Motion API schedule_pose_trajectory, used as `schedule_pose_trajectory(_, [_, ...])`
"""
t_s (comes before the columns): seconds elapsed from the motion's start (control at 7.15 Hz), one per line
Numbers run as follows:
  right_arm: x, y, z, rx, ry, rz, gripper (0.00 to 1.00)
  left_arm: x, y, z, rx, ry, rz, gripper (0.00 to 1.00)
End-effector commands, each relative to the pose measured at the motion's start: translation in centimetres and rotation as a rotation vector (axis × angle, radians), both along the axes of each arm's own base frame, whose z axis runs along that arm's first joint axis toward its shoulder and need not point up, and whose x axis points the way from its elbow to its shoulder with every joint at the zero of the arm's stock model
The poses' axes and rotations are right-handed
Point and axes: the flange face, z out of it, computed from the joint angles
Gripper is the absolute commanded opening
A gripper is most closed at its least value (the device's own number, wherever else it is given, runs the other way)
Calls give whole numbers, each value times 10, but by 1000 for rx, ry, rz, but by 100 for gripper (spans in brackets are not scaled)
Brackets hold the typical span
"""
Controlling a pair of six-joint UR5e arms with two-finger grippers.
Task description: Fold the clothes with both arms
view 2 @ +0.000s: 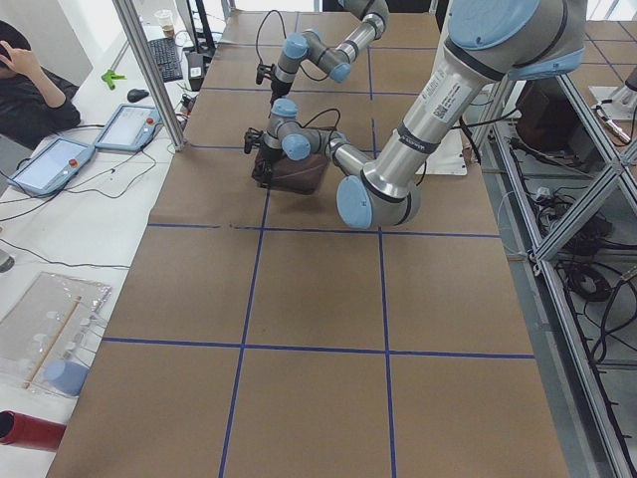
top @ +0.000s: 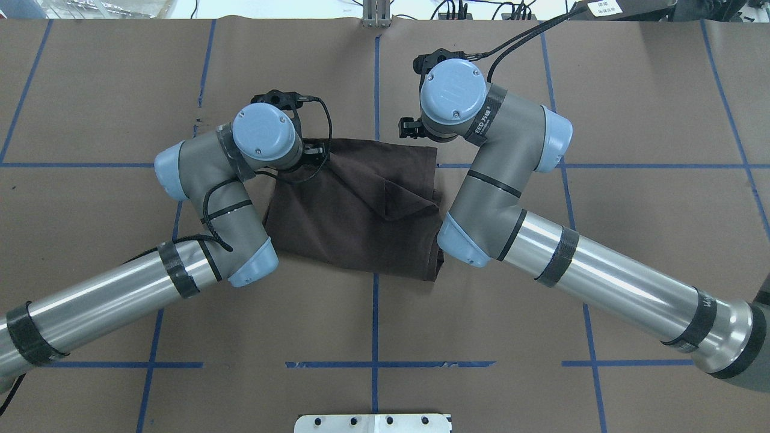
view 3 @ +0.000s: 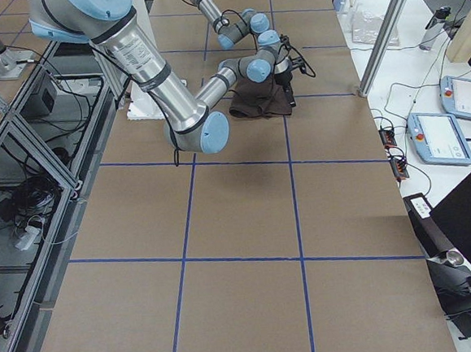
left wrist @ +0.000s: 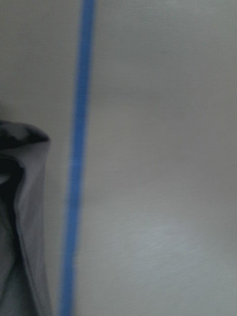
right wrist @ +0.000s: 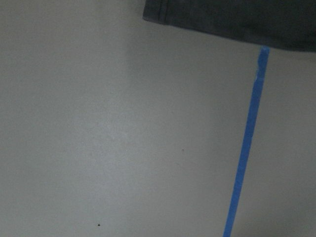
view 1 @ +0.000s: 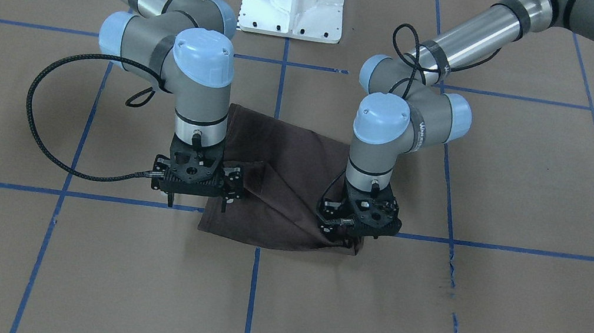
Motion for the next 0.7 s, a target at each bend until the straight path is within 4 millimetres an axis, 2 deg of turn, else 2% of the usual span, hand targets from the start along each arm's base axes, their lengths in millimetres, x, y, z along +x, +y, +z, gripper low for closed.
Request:
schedule_pose_trajectory(0.0, [-17,29,-17,-2,-45,-27,100,-15,-15,-5,-4,24,41,100])
schedule_pose_trajectory(0.14, [-34,46,-25,-30,-69,-11,100,-15,-13,-7,-17,41,59,100])
schedule_pose_trajectory(0.28, [-54,67,-28,-8,-56,1,100,-25,-20,-7,5,38,70,100])
schedule_pose_trajectory(0.42, [-76,86,-33,35,-25,6,100,-52,-31,-6,70,48,149,100])
schedule_pose_trajectory(0.56, [-86,98,-36,45,-6,-7,100,-83,-34,16,124,60,226,100])
